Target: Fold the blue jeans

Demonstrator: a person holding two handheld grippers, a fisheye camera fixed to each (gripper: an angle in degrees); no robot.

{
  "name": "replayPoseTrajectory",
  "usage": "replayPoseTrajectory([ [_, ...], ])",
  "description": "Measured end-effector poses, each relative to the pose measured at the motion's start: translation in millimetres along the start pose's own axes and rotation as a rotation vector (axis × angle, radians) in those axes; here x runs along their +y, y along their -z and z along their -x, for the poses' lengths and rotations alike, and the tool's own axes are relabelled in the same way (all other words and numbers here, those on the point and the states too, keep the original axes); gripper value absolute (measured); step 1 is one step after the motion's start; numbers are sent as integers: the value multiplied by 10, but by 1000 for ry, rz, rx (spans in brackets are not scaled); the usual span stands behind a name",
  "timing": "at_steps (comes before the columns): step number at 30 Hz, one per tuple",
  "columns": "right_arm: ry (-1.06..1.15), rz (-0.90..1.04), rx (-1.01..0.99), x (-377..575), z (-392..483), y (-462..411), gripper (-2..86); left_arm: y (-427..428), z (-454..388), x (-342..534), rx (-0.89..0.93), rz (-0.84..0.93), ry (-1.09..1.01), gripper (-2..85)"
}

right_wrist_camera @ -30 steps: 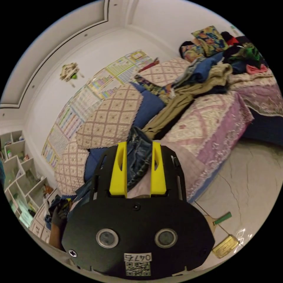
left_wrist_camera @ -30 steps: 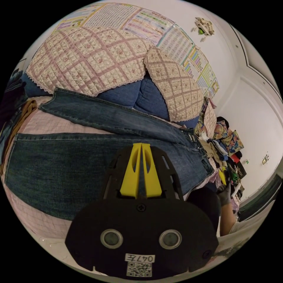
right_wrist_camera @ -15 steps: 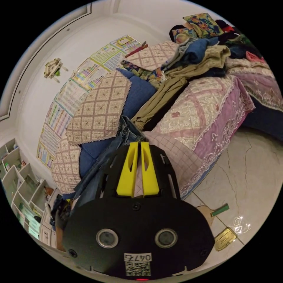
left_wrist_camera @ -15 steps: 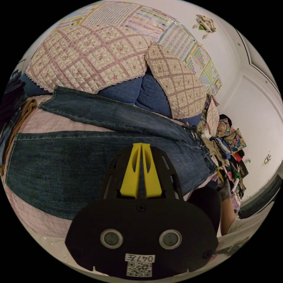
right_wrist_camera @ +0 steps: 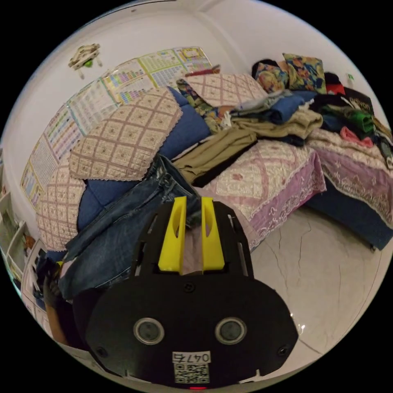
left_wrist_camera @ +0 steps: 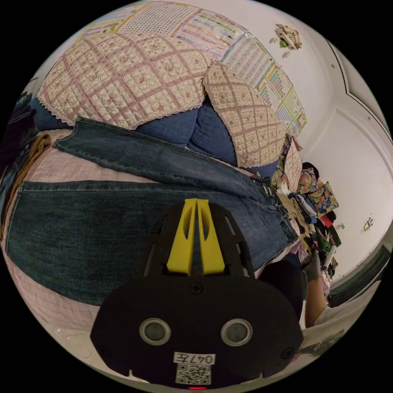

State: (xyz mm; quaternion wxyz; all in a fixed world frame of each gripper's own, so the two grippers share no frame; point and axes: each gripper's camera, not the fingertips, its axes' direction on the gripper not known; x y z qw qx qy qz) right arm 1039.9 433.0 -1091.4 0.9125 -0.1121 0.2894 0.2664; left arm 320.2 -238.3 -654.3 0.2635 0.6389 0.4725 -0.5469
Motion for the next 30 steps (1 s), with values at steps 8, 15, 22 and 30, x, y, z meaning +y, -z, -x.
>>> replayPoseTrajectory([
  [8, 617, 27, -151, 282, 2395, 123, -2, 63, 2, -29, 3, -11, -10, -10],
  [15, 874, 10, -310, 832, 4243, 33, 7, 251, 90, -22, 17, -60, 7, -10],
  [22, 994, -61, -374, 1482, 5338, 70, -4, 407, 234, -49, 36, -94, 38, -10],
  [30, 935, 1, -449, 1598, 5820, -82, -1, 517, 290, -145, 19, -117, 33, -10],
])
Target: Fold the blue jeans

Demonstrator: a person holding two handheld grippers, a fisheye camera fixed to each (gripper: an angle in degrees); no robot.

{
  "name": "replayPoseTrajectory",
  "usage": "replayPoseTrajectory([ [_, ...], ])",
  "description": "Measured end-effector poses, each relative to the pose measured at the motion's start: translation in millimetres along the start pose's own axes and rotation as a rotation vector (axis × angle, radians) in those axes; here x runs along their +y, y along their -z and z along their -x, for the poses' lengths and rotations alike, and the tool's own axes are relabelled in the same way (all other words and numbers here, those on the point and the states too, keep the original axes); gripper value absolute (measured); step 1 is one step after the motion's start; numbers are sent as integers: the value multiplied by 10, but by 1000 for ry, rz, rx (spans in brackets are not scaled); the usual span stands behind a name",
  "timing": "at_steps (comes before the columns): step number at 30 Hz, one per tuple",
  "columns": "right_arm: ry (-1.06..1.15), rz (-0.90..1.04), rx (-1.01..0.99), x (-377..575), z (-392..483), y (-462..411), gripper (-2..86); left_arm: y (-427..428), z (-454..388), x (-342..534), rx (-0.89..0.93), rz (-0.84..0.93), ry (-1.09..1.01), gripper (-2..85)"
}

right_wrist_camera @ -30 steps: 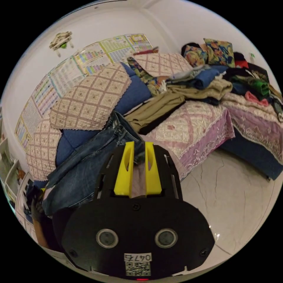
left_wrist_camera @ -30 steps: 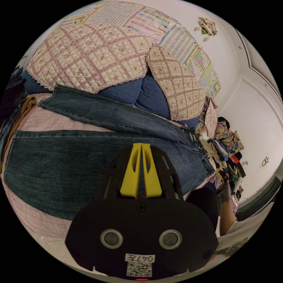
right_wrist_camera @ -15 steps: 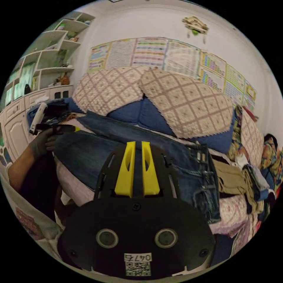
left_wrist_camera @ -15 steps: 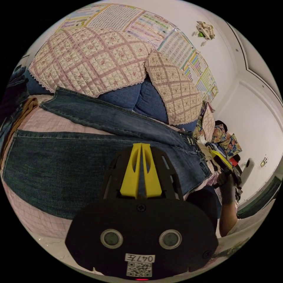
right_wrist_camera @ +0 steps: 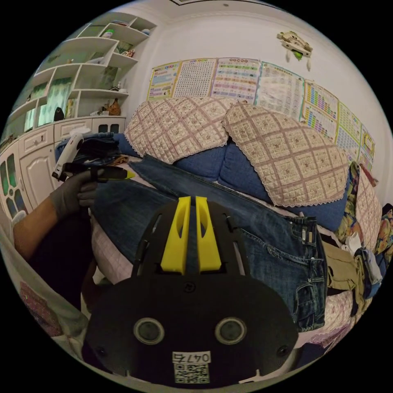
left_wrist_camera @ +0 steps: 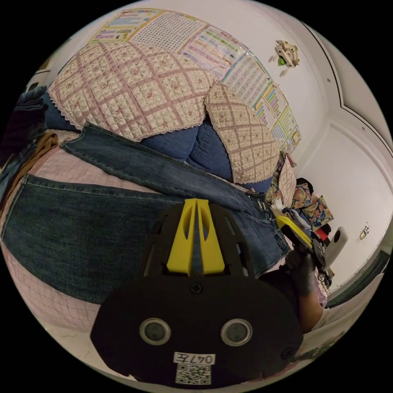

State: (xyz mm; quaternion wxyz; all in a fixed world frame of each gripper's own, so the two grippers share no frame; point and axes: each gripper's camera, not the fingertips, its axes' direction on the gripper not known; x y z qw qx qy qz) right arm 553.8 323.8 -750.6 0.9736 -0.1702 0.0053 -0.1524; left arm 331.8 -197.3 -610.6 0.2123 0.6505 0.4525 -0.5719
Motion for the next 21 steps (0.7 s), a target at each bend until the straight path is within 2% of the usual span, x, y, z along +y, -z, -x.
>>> replayPoseTrajectory([
  [21, -22, 13, -40, -357, 574, -645, -9, -94, 0, -340, -24, 59, -40, -10],
])
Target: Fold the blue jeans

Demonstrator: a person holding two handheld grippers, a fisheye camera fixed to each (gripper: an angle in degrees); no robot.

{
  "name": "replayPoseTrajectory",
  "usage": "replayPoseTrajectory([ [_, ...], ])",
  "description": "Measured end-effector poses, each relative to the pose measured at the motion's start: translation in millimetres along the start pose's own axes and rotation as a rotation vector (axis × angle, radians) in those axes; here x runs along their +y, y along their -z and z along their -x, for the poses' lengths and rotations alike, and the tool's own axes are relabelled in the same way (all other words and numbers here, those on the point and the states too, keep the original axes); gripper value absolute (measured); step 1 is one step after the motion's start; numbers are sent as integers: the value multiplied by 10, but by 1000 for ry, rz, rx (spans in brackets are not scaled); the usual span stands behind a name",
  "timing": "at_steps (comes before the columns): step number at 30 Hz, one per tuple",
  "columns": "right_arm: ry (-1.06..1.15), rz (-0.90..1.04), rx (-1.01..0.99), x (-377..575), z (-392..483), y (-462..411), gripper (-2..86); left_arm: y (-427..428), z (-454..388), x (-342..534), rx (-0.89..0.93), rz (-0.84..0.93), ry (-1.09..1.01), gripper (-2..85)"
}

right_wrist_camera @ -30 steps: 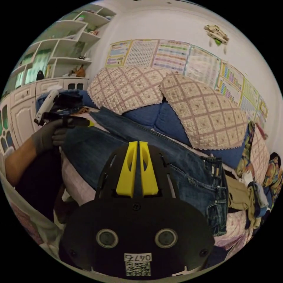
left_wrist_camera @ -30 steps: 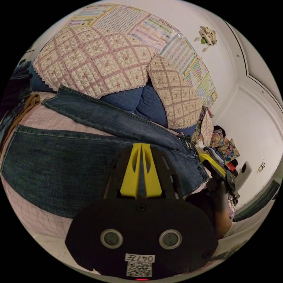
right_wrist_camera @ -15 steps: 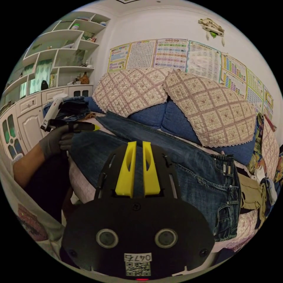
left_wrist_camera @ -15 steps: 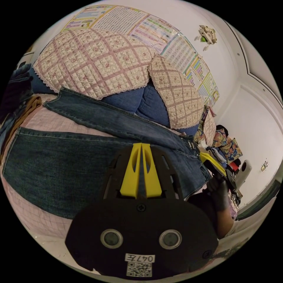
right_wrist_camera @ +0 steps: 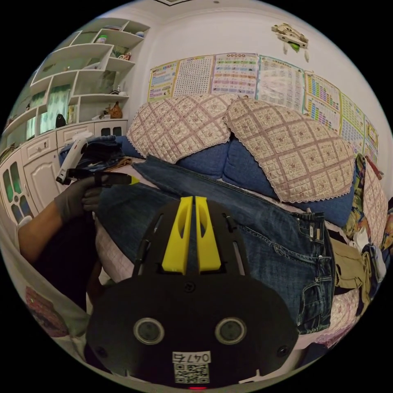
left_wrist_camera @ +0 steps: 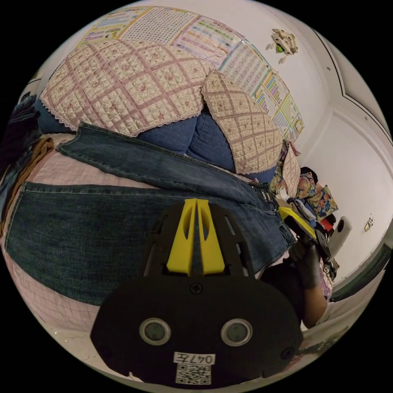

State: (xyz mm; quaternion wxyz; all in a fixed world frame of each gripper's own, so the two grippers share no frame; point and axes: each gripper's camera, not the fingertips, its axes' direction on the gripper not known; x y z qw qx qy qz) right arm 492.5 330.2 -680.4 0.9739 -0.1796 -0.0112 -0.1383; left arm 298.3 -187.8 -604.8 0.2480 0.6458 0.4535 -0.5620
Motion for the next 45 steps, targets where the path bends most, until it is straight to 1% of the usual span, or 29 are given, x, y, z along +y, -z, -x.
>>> replayPoseTrajectory([
  [7, -27, -48, 15, 31, 10, -54, -13, 31, -2, -98, 7, 0, -7, -10],
  [11, -46, -40, 5, 44, -46, -147, -13, 28, 4, -167, 33, 8, -6, -10],
  [21, -7, -21, 24, 100, -96, -340, -13, 79, -53, -310, 36, 4, -4, -10],
  [34, -9, -13, 21, 268, -471, -610, -13, 111, -253, -440, 45, 3, -7, -10],
  [45, -18, -12, 17, 443, -936, -880, -13, 93, -589, -459, 40, 5, -12, -10],
])
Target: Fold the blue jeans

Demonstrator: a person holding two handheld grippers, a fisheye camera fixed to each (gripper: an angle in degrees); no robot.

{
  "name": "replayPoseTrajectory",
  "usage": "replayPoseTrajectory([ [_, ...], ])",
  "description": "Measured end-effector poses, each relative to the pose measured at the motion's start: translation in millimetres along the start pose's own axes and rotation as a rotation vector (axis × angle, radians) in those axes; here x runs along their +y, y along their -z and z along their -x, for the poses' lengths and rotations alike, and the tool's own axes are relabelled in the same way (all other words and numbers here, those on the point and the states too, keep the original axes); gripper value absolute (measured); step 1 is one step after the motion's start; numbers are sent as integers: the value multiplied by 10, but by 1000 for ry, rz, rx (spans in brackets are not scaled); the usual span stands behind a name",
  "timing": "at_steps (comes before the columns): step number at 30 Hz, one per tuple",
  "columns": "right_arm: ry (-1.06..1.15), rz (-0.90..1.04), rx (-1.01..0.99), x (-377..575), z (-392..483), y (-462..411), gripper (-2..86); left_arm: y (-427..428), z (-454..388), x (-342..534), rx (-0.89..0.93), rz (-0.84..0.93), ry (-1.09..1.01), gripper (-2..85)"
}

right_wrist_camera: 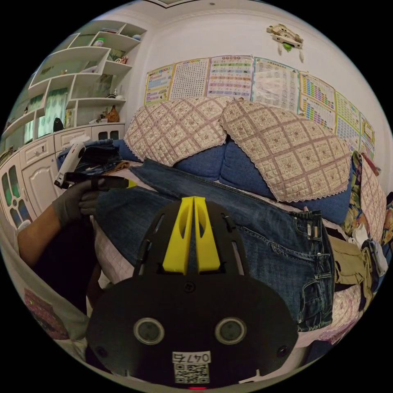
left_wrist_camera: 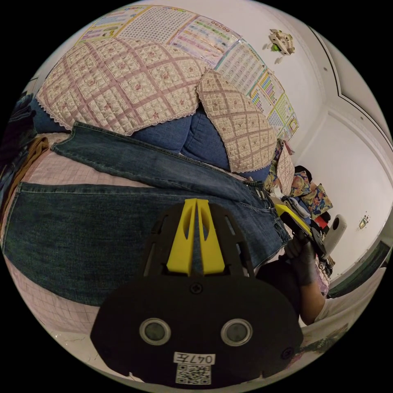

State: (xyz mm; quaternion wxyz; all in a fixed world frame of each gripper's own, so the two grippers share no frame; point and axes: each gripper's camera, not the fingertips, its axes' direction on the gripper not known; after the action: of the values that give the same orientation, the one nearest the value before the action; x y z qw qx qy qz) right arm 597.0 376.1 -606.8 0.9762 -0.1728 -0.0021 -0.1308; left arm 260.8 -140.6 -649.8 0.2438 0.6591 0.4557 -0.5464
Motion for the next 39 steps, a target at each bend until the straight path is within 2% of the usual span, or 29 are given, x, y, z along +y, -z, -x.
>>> replayPoseTrajectory([
  [21, -3, -2, -11, 321, -1094, -797, -12, -280, -916, 384, -3, 5, -6, -10],
  [24, -33, 2, -70, 363, -1365, -950, -9, -356, -1057, 497, -3, 10, -4, -10],
  [29, -43, 113, -212, 393, -2261, -1479, 16, -530, -1310, 701, -4, 29, -16, -10],
  [35, 140, 230, -81, 254, -3295, -2188, 74, -850, -1629, 994, -17, 78, -45, -10],
  [39, 144, 271, -79, 193, -3946, -2649, 92, -1085, -1797, 1240, -22, 115, -58, -10],
])
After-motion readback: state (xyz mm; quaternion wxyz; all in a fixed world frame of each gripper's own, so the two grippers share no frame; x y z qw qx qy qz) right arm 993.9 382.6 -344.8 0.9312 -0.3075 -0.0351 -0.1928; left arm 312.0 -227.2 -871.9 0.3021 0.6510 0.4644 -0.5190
